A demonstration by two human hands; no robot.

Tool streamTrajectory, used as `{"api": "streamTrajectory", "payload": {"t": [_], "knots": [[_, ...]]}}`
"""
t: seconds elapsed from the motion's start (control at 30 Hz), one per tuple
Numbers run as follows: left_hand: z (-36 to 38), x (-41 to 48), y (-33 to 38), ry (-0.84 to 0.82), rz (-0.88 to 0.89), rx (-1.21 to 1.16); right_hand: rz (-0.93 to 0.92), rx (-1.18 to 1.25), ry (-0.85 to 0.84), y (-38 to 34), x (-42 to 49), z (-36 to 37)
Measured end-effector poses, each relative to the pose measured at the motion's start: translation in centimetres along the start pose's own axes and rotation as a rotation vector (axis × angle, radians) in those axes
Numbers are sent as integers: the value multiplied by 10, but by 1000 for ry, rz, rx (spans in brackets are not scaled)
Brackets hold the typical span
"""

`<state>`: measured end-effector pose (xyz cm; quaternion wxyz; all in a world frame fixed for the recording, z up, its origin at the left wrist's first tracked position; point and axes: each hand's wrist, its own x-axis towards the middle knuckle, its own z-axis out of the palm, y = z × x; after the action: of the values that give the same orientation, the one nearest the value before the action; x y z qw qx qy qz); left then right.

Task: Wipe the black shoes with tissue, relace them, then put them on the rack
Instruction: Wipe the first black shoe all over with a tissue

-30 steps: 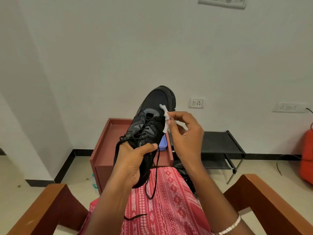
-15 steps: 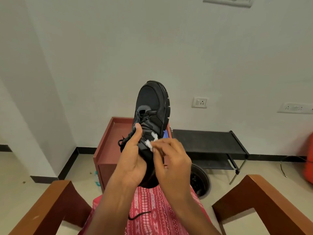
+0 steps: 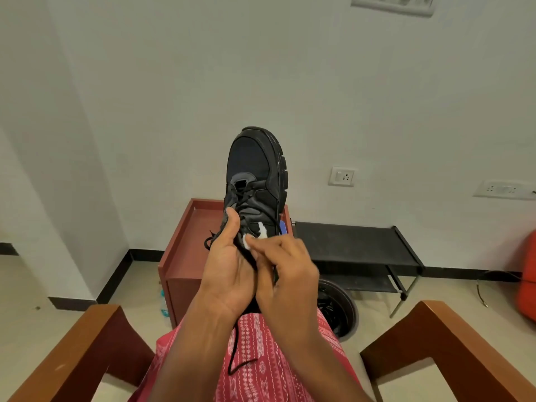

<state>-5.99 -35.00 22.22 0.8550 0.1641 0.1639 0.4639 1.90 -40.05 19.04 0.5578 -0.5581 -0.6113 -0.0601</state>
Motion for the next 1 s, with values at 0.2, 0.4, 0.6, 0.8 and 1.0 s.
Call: {"api": "streamTrajectory", "payload": {"t": [0.2, 0.4, 0.6, 0.8, 1.0], "knots": [[0, -1, -6, -32, 50, -48, 75, 43, 59, 6, 29, 11], [-7, 3, 2, -30, -27, -50, 40, 131, -1, -7, -10, 2], [-4, 3, 0, -7, 28, -81, 17, 88, 63, 4, 15, 10], [-1, -2, -3, -41, 95, -27, 26, 71, 156, 17, 44, 22], [-4, -1, 4, -33, 144, 5, 4, 31, 78, 12, 2, 5]]}}
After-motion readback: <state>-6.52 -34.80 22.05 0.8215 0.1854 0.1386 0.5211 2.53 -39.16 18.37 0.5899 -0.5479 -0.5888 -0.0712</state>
